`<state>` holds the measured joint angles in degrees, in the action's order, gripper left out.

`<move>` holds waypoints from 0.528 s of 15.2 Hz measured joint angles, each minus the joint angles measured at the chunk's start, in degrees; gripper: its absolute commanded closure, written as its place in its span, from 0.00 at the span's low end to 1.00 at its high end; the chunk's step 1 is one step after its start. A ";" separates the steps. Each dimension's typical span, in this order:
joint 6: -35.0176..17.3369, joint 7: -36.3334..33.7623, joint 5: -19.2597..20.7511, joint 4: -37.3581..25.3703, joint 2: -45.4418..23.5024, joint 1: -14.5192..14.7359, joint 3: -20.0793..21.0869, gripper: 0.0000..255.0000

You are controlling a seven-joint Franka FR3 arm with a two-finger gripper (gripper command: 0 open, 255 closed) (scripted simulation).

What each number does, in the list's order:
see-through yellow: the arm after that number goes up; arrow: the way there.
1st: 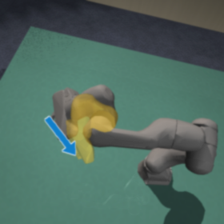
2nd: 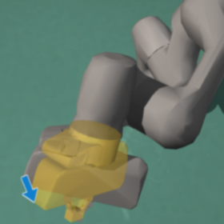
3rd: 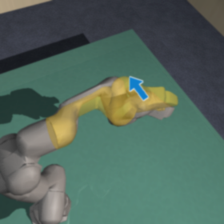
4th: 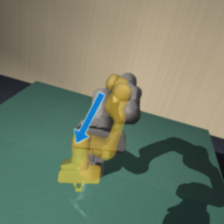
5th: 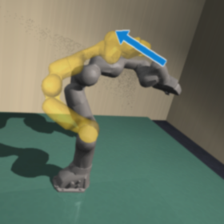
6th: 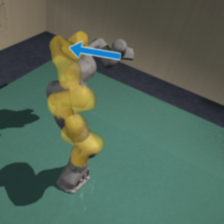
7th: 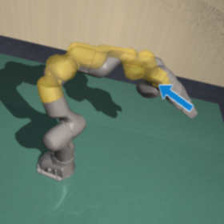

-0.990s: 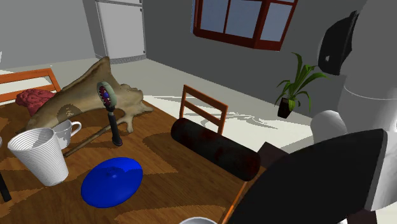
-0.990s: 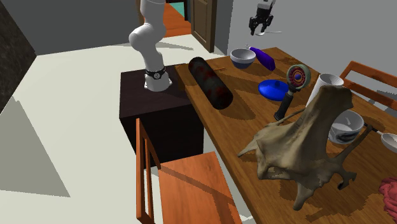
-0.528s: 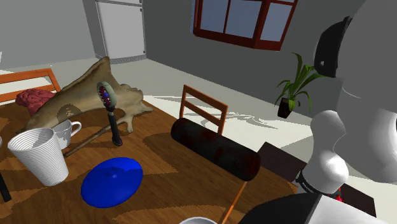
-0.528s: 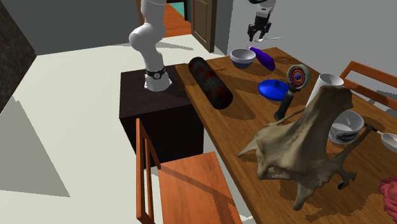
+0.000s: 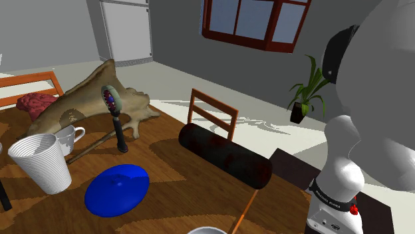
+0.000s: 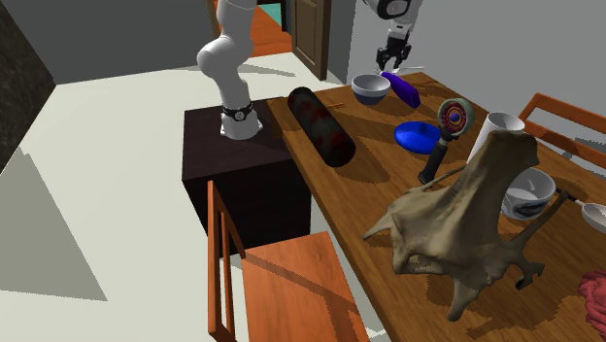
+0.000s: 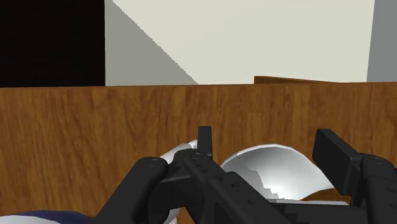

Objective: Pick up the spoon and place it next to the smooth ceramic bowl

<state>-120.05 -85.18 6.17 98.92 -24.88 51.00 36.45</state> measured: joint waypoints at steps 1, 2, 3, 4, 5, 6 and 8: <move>-0.74 -0.09 0.10 0.65 -0.11 0.04 -0.05 1.00; -1.37 -0.24 0.41 0.81 -0.64 0.25 -0.21 1.00; -1.98 -0.16 0.62 1.10 -1.02 0.25 -0.38 1.00; -2.60 -0.32 1.02 1.10 -1.71 0.50 -0.63 1.00; -3.12 -0.27 1.07 1.57 -1.79 0.44 -0.69 1.00; -3.35 -0.32 1.15 1.71 -1.90 0.48 -0.73 1.00; -3.57 -0.32 1.18 1.88 -1.94 0.48 -0.75 1.00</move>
<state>-123.62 -85.50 7.35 100.80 -26.81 51.48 35.70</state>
